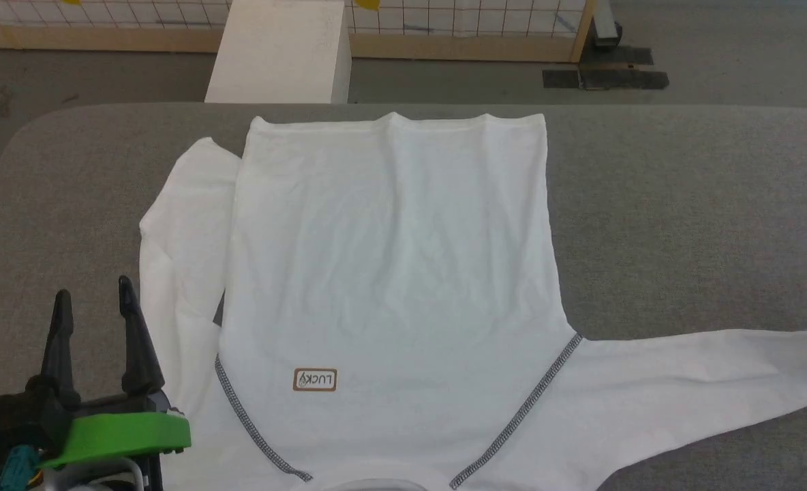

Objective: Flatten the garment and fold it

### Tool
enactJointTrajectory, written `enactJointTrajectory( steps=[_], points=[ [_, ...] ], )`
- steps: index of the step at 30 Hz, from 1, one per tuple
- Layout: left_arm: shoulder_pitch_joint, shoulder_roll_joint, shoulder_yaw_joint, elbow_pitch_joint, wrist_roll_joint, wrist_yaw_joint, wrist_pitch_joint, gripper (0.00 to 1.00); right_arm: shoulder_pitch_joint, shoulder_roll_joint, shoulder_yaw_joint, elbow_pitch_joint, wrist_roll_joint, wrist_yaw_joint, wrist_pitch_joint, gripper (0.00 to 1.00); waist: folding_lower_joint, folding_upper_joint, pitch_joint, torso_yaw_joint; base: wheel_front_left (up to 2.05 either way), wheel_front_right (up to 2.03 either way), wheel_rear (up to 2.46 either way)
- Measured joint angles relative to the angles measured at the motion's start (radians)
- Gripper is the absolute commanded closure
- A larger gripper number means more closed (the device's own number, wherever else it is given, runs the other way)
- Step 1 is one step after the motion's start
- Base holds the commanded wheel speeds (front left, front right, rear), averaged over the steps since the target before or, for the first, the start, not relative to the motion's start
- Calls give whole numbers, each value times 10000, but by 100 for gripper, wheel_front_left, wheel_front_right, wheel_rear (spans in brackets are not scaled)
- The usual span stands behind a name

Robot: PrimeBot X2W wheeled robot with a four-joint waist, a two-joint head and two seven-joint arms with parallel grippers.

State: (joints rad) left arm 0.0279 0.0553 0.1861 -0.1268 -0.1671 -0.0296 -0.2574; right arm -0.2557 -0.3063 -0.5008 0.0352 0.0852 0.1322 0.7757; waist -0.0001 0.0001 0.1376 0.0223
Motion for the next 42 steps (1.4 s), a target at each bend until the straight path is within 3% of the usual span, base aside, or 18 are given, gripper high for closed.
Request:
enactJointTrajectory(
  steps=[7,13,17,23,31,39,40,41,42],
  points=[
    [473,-10,-29,33,0,65,-6,0,1334,675,2861,-2169,1603,0,322,100,0,0,-584,117,0,0,0],
    [559,-19,-117,54,-15,105,-6,0,1576,1394,5914,-2623,2615,0,422,100,0,0,-907,310,0,0,0],
    [591,-25,-382,38,-15,146,-6,0,1254,1778,7586,-1699,2922,-2,42,100,0,0,-990,516,0,0,0],
    [587,-25,-671,0,-79,219,-6,0,-58,2464,9298,359,3540,-2,-1083,100,0,0,-902,889,0,0,0],
    [508,-27,-851,63,-115,221,-6,0,-1995,2545,11428,2660,4571,-2,-2220,100,0,0,-537,1501,0,0,0],
    [368,-25,-915,125,-215,221,-8,0,-3585,2562,12920,4326,5501,-2,-2840,100,0,0,-70,1882,0,0,0],
    [333,-25,-932,132,-265,221,-6,0,-3707,2556,13108,4583,5507,0,-2805,78,0,0,-16,1917,0,0,0],
    [295,-25,-953,140,-303,222,-8,0,-3790,2550,13304,4792,5536,-2,-2681,49,1,0,31,1947,0,0,0],
    [271,-27,-970,150,-334,228,-6,0,-3814,2552,13426,4899,5616,-2,-2589,0,0,-1,61,1966,0,0,0]
  ],
)
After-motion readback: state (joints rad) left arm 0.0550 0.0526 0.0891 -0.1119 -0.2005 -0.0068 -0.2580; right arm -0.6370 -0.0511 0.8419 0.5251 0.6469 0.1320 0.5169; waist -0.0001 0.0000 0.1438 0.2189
